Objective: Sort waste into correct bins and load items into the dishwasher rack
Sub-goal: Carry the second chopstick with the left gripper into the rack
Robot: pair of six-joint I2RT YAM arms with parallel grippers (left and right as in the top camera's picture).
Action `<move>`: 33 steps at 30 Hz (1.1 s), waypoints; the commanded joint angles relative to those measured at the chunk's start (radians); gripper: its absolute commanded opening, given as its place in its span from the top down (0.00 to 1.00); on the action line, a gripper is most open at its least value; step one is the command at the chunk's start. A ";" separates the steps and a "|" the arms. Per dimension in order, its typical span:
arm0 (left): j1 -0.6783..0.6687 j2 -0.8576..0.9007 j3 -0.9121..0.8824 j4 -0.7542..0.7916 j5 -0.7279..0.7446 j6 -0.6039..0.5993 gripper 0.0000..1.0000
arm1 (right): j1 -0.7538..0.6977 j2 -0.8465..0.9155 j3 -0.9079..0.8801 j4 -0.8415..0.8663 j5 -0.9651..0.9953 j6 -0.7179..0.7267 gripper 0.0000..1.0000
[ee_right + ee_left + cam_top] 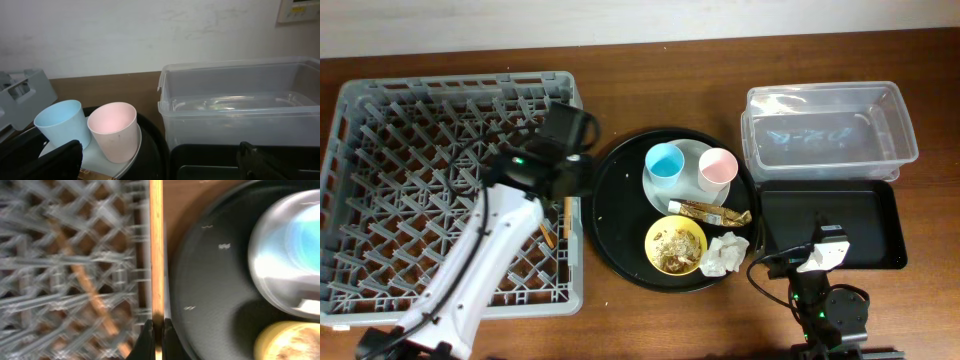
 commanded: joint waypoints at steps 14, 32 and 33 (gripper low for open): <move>0.216 0.211 -0.003 0.167 -0.035 0.171 0.99 | 0.005 -0.006 -0.005 -0.005 0.009 0.011 0.01; 0.201 0.044 0.042 0.079 0.621 0.170 0.24 | 0.005 -0.006 -0.005 -0.005 0.009 0.011 0.01; 0.190 0.044 0.042 0.052 0.626 0.170 0.25 | 0.005 -0.006 -0.005 -0.005 0.009 0.011 0.01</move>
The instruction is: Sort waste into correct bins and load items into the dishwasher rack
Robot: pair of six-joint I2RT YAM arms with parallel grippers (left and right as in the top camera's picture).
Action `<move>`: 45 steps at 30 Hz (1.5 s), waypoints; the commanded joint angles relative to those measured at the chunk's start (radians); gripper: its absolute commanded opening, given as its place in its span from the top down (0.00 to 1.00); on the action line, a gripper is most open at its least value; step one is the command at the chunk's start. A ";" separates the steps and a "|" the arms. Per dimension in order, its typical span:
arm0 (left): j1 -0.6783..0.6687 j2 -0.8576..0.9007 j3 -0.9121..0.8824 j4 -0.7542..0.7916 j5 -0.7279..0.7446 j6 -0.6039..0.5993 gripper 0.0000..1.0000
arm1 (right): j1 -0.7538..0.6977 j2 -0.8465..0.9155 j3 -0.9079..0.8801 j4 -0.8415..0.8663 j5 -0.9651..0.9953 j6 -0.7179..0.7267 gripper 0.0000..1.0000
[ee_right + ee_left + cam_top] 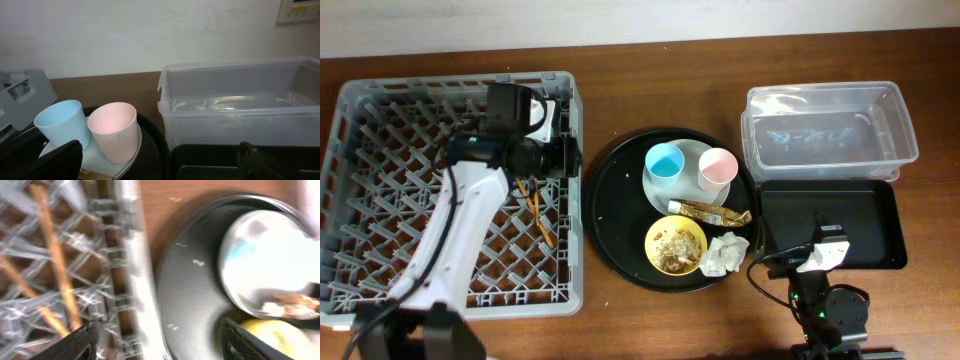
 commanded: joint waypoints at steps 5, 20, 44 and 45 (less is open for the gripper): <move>-0.147 -0.040 0.011 -0.112 0.208 0.006 0.24 | 0.005 -0.006 -0.005 -0.005 0.009 0.011 0.01; -0.326 -0.040 0.012 -0.039 0.155 0.005 0.11 | 0.005 -0.006 -0.005 -0.005 0.009 0.011 0.01; 0.053 -0.240 0.057 -0.085 0.365 -0.099 0.01 | 0.005 -0.006 0.007 0.257 -0.149 0.027 0.02; 0.054 -0.242 0.057 -0.085 0.365 -0.099 0.01 | 0.005 -0.003 0.040 0.233 -0.149 0.030 0.01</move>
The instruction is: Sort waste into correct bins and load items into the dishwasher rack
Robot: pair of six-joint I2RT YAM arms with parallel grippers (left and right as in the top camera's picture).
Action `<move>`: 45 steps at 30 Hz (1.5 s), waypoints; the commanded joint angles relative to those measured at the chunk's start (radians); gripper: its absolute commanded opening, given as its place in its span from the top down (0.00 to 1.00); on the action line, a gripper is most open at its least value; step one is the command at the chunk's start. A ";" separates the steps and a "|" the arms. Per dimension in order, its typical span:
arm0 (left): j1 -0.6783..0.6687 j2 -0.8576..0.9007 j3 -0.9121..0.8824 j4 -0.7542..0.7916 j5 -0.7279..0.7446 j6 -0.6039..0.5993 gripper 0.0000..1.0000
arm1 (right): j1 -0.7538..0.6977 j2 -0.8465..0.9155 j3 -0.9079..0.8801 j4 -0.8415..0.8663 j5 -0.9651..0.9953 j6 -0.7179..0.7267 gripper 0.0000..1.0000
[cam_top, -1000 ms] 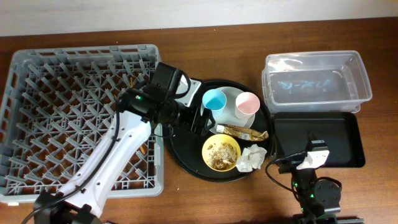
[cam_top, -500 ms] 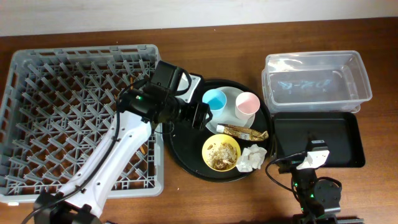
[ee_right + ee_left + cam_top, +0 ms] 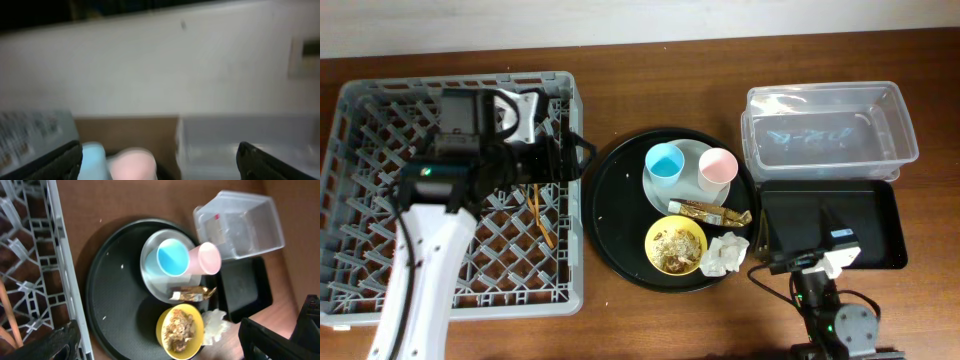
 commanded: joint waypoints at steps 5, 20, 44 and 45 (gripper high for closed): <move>0.009 -0.017 0.017 0.000 0.059 -0.009 0.01 | 0.005 0.348 0.615 -0.533 -0.087 0.011 0.01; 0.021 -0.017 0.017 -0.002 -0.127 -0.010 0.01 | 0.393 1.458 1.751 -1.371 -0.086 -0.071 0.51; 0.121 -0.011 -0.114 -0.123 -0.366 -0.009 0.01 | 0.483 2.112 1.748 -1.169 0.000 -0.116 0.75; 0.121 -0.011 -0.114 -0.123 -0.366 -0.009 0.01 | 0.483 2.114 1.744 -1.168 0.001 -0.116 0.78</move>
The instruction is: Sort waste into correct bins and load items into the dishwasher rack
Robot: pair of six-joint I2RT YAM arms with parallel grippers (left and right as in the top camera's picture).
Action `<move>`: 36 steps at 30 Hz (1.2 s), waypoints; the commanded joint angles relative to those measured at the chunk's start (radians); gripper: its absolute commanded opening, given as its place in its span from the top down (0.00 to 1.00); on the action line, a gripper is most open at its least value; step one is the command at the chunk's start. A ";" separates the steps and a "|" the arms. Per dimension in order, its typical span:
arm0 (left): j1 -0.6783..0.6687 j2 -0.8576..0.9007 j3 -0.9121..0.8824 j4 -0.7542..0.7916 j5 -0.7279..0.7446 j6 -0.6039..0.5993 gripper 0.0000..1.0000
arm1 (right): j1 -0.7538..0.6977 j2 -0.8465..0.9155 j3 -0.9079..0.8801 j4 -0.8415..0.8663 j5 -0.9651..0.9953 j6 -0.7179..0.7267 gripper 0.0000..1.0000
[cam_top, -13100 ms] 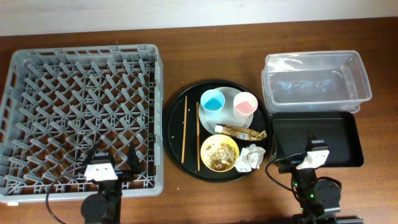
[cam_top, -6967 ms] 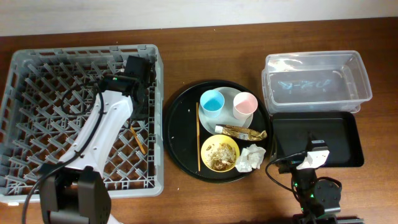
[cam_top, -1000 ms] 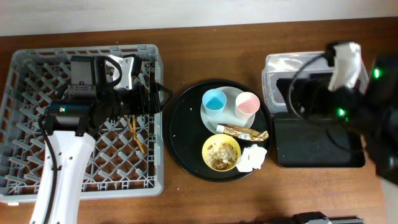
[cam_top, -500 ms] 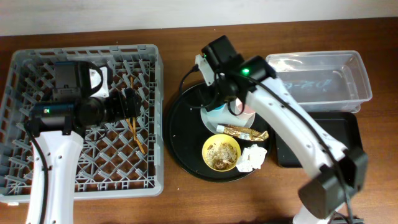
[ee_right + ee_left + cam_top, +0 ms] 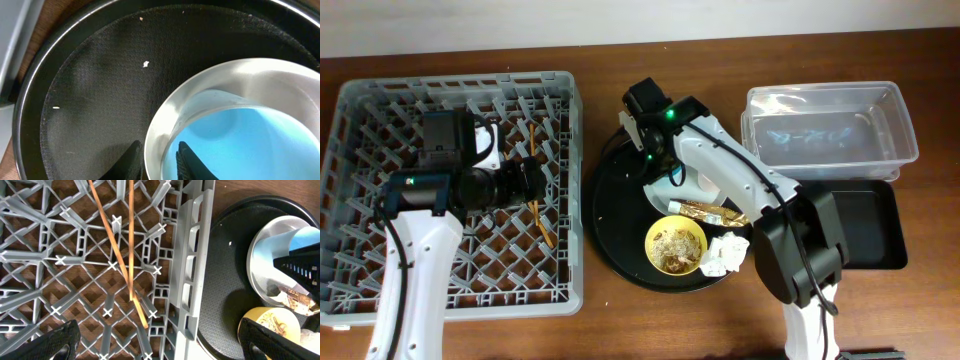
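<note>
My right gripper (image 5: 159, 162) is low over the black round tray (image 5: 610, 220). Its fingers are close together, shut on the blue cup (image 5: 240, 145): one tip inside the cup, the other outside over the rim of the grey plate (image 5: 165, 120). In the overhead view the right arm (image 5: 720, 165) covers both cups. My left gripper (image 5: 157, 347) hangs open over the right edge of the grey dish rack (image 5: 360, 110), holding nothing. Two wooden chopsticks (image 5: 129, 240) lie in the rack.
On the tray sit a yellow bowl of food scraps (image 5: 675, 245), a brown wrapper (image 5: 712, 212) and a crumpled napkin (image 5: 725, 255). A clear plastic bin (image 5: 830, 135) stands at the back right, a black bin (image 5: 865, 230) in front of it.
My right arm was back at the table's front edge with its gripper wide open; now it reaches across the tray with its fingers shut on the blue cup. The left gripper stays open over the rack.
My left gripper was shut on a chopstick at the rack's right edge. Then it was open, with the chopsticks lying in the rack. It then stood higher over the rack while the right arm stayed parked. Now the right gripper grips the blue cup.
</note>
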 commanded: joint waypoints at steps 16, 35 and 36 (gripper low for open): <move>0.010 -0.001 0.003 0.037 1.233 0.472 0.01 | -0.194 -0.307 0.518 -0.573 -0.756 -0.295 0.96; -0.019 -0.079 0.060 0.324 1.391 0.435 0.01 | -0.212 -0.337 0.491 -0.686 -1.306 -0.579 0.96; -0.019 -0.094 0.071 0.341 1.391 0.410 0.01 | -0.212 -0.337 0.491 -0.679 -1.307 -0.579 0.96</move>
